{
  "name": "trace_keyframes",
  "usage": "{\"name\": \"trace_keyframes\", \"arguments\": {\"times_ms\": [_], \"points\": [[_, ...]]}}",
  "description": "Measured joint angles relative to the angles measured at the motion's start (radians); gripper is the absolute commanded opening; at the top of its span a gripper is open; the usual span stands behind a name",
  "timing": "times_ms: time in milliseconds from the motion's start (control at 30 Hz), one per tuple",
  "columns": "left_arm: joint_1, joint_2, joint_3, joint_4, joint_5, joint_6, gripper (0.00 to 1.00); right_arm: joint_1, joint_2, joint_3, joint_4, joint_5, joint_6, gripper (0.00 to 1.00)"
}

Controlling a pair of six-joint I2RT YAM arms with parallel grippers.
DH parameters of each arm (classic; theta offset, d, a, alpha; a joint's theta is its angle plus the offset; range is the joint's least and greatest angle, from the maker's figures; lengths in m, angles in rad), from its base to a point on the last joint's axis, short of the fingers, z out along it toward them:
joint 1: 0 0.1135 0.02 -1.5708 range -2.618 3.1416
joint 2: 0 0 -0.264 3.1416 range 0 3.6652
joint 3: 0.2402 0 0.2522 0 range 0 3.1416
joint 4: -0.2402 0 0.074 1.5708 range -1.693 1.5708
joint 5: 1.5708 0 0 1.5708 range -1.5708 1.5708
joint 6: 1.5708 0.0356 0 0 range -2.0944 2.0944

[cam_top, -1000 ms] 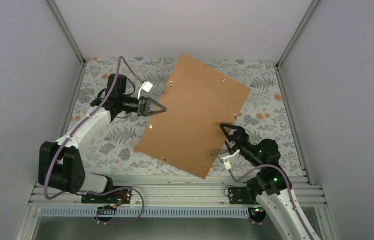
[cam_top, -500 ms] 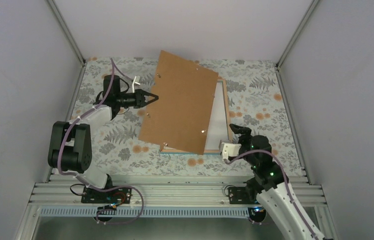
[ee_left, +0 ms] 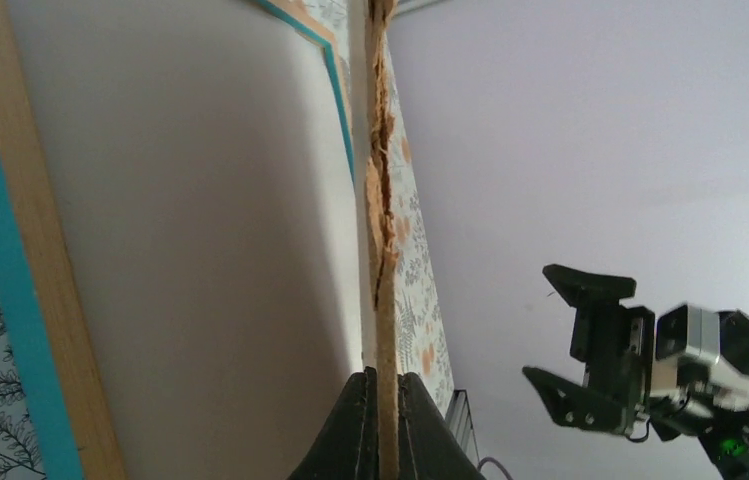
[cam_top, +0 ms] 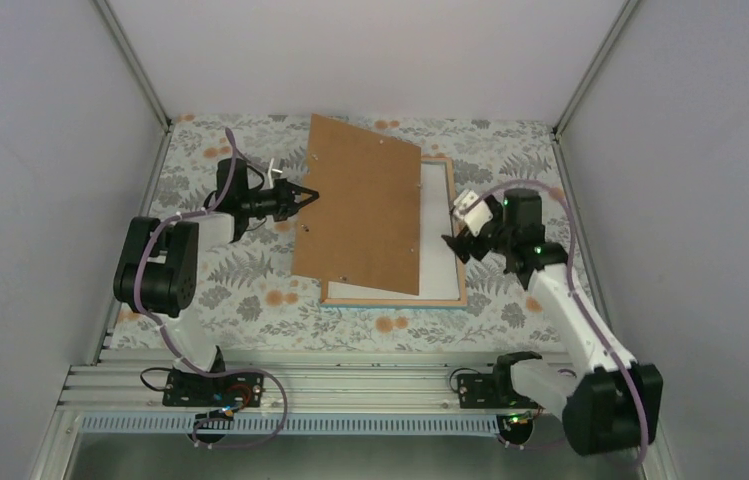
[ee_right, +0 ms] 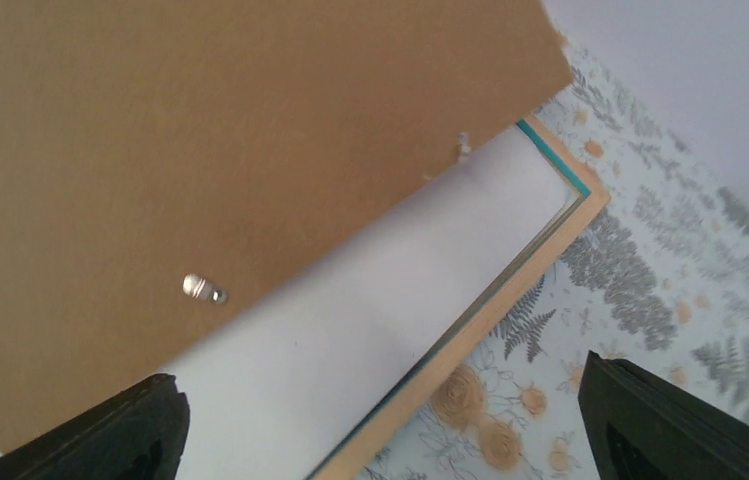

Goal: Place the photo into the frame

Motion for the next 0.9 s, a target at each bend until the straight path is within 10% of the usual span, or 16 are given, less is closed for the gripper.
{"name": "trace_keyframes", "arguments": {"times_ms": [333,900], "points": [[0.000,0.037,-0.008,0.068,-0.018,-0.057,0.02,-0.194,0.421,0.252,-0.021,-0.238,0.381,0.79],[-0.015,0.065,-0.074,0.196,-0.014,-0.179,0.03,-0.286,0.679,0.182,0.049,-0.333,0.707,0.48]]}}
